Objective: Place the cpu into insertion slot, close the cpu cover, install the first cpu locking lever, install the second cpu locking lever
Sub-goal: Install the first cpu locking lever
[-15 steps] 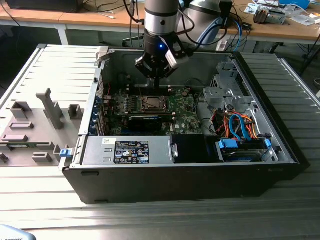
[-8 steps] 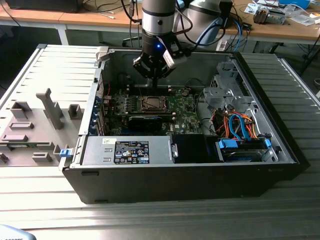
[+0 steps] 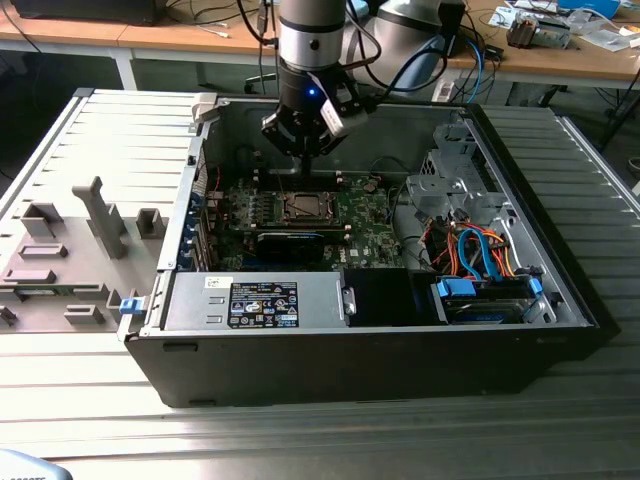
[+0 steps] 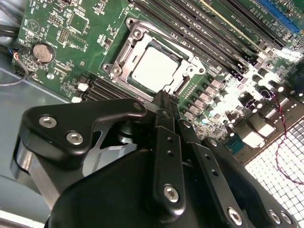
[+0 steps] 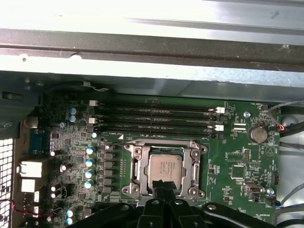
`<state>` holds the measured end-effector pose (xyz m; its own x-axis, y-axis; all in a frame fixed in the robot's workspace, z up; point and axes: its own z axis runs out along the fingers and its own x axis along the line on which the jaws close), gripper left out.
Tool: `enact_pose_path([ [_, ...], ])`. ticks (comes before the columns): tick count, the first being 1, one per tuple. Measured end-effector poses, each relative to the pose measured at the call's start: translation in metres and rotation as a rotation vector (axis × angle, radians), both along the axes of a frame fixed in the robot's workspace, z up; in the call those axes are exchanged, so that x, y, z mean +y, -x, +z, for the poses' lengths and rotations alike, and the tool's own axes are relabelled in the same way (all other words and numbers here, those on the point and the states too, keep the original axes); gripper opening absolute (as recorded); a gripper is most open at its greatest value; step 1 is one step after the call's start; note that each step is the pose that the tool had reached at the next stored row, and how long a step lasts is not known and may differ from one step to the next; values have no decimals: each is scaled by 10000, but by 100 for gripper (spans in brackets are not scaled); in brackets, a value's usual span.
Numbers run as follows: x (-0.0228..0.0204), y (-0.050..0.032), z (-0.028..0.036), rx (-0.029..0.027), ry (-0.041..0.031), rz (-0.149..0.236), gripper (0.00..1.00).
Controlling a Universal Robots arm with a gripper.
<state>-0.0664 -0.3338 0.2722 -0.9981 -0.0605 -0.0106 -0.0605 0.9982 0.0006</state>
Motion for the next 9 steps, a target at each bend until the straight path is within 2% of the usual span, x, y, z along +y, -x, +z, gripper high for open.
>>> enact_pose_path([
  [9,0,38,0,0,-1,0,11],
])
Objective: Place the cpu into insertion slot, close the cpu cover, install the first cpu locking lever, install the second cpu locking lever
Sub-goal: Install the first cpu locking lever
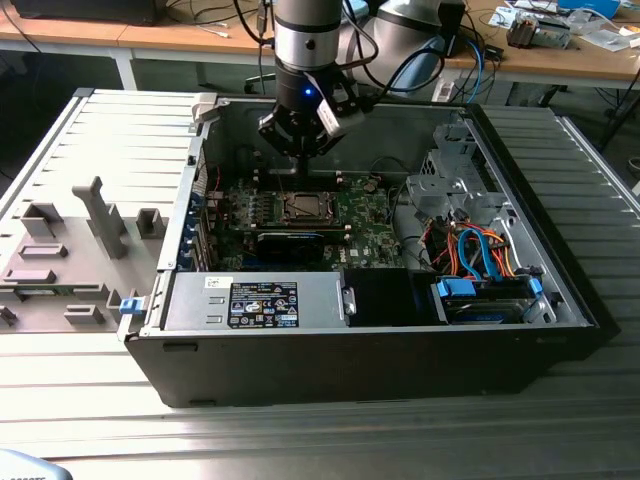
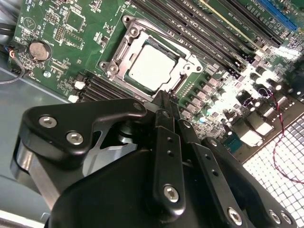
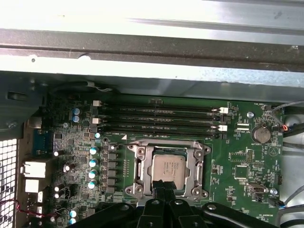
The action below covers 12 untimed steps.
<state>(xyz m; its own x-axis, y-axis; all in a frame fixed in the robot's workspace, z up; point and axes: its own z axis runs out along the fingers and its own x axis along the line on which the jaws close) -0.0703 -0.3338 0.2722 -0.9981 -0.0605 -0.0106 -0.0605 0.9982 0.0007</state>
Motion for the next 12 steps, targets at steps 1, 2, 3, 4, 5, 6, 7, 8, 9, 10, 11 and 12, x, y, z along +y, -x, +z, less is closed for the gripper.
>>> enact_pose_path([
  [1,0,3,0,1,1,0,11],
  [2,0,5,0,0,1,1,11],
  [3,0,10,0,0,1,-1,11],
  [4,0,13,0,1,0,0,11],
  [5,0,15,0,0,1,0,11],
  [6,0,18,0,0,1,1,11],
  [7,0,20,0,1,1,0,11],
  [8,0,22,0,0,1,0,11],
  [9,0,25,0,0,0,0,11],
  [10,0,26,0,1,1,1,11],
  [11,0,29,0,1,1,0,11],
  [12,0,32,0,0,1,0,11],
])
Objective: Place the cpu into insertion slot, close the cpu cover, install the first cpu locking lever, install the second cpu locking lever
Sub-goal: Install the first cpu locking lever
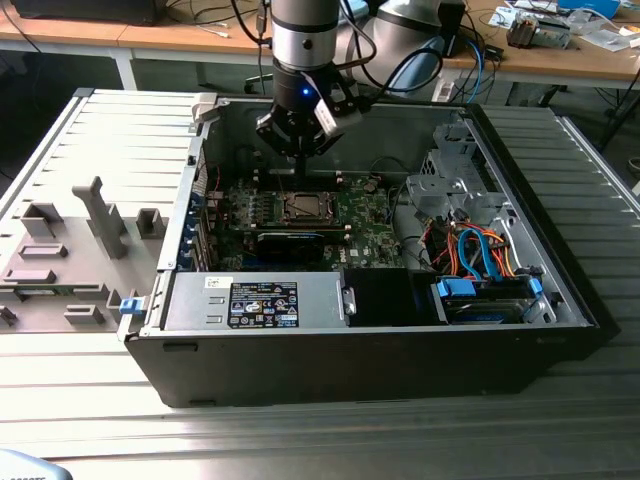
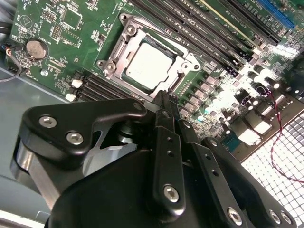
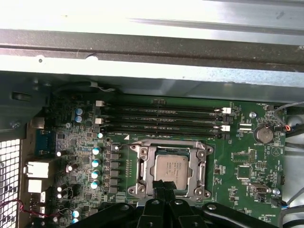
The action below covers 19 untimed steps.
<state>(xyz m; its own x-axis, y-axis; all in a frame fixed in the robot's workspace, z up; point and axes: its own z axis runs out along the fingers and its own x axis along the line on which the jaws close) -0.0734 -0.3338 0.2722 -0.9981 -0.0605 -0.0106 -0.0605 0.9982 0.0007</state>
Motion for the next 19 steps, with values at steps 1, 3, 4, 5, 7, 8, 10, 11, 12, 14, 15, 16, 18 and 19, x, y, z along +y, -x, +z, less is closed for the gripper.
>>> enact_pose_path([
  [1,0,2,0,0,0,1,11],
  [3,0,6,0,0,0,0,11],
  [4,0,8,0,0,0,0,11],
  [5,0,11,0,0,0,0,11],
  [7,0,17,0,0,0,0,11],
  [8,0,17,0,0,0,0,11],
  [10,0,21,0,0,0,-1,11],
  [11,1,23,0,0,0,0,11],
  [12,1,25,0,1,0,-1,11],
  [14,1,27,0,0,0,0,11],
  [15,1,28,-1,0,0,0,11],
  [16,1,30,-1,0,0,0,11],
  [18,1,36,-1,0,0,1,11],
  [19,1,38,-1,1,1,0,11],
])
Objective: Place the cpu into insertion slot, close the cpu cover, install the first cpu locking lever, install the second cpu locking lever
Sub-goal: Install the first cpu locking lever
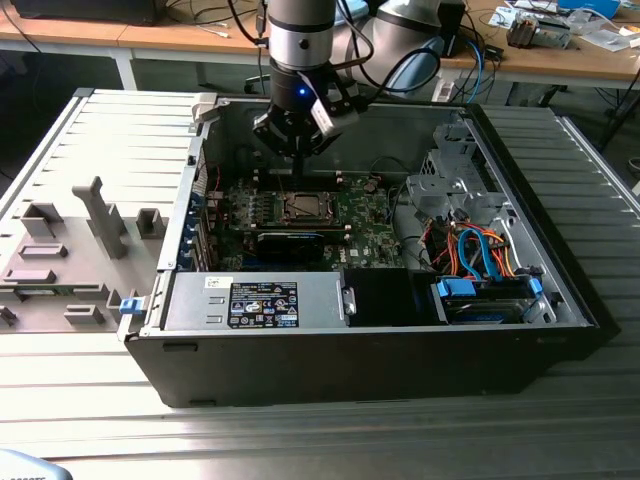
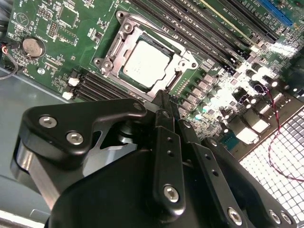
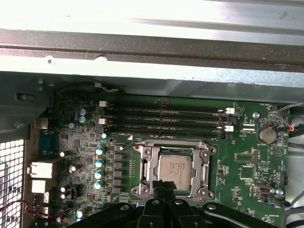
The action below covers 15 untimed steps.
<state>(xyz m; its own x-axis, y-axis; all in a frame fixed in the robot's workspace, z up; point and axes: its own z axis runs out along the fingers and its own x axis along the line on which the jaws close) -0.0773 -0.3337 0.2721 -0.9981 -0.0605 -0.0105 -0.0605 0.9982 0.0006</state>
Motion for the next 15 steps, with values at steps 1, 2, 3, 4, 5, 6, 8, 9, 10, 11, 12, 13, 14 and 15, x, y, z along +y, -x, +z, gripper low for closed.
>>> enact_pose_path([
  [1,0,1,0,0,0,1,11],
  [2,0,3,0,1,1,0,11],
  [3,1,5,-1,0,0,0,11],
  [4,3,7,-2,-1,-1,-1,11],
  [5,5,8,-2,0,0,-2,11],
  [6,8,9,-2,0,0,0,11],
  [8,12,11,-4,-1,-1,0,11],
  [9,14,12,-4,0,0,0,11],
  [10,15,13,-4,0,0,0,11],
  [11,17,14,-5,0,-1,0,11],
  [12,17,14,-5,-1,-1,0,11],
  [13,19,16,-6,0,-1,0,11],
  [14,21,17,-7,-1,-1,-1,11],
  [15,23,19,-7,0,-1,-1,11],
])
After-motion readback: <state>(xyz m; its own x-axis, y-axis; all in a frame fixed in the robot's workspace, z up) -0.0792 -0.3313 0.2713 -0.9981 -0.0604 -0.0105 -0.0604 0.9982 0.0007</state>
